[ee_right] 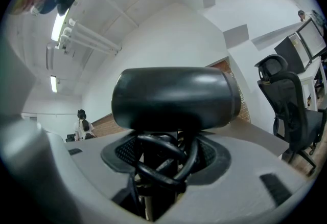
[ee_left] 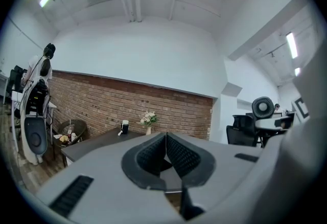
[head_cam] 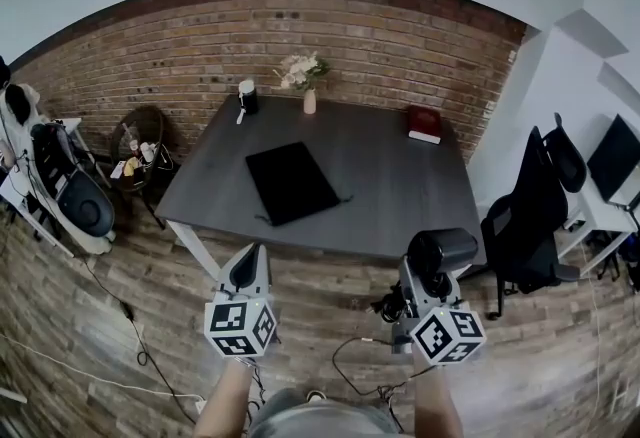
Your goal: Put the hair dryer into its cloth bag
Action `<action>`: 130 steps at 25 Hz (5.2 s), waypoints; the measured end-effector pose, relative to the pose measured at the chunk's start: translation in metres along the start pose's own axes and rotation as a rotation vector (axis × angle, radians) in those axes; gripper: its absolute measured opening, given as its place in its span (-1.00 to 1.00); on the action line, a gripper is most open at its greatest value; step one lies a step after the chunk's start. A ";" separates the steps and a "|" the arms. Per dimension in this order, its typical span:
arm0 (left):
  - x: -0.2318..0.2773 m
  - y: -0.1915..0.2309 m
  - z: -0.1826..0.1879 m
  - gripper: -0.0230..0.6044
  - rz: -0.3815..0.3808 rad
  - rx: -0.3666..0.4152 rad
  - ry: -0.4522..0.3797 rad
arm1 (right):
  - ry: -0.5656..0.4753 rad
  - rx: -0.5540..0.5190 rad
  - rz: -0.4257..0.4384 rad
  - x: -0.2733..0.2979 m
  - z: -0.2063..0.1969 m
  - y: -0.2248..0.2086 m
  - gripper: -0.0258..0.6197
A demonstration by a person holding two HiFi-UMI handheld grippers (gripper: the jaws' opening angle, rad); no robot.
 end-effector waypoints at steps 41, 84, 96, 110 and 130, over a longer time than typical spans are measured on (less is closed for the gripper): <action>0.403 0.056 0.028 -0.91 -0.027 -0.072 0.019 | 0.009 0.024 -0.007 0.360 0.034 -0.137 -0.15; 0.322 0.017 -0.224 -0.39 -0.723 0.529 0.623 | 0.335 0.117 -0.089 0.353 -0.086 -0.176 -0.15; 0.313 0.006 -0.272 -0.39 -0.837 0.726 0.751 | 0.358 0.139 -0.137 0.319 -0.096 -0.192 -0.15; 0.312 0.015 -0.290 -0.61 -0.793 0.726 0.807 | 0.362 0.147 -0.140 0.302 -0.097 -0.194 -0.15; 0.317 0.020 -0.264 -0.86 -0.648 0.430 0.818 | 0.413 0.146 -0.049 0.307 -0.091 -0.188 -0.15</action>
Point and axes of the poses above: the fingertips, and each gripper's own axes: x forward along the fingers, y to its left, z out of its top, the point moved 2 cm from there along -x, backward along the fingers, and after that the axes turned 12 degrees about z, right-handed, at the moved point
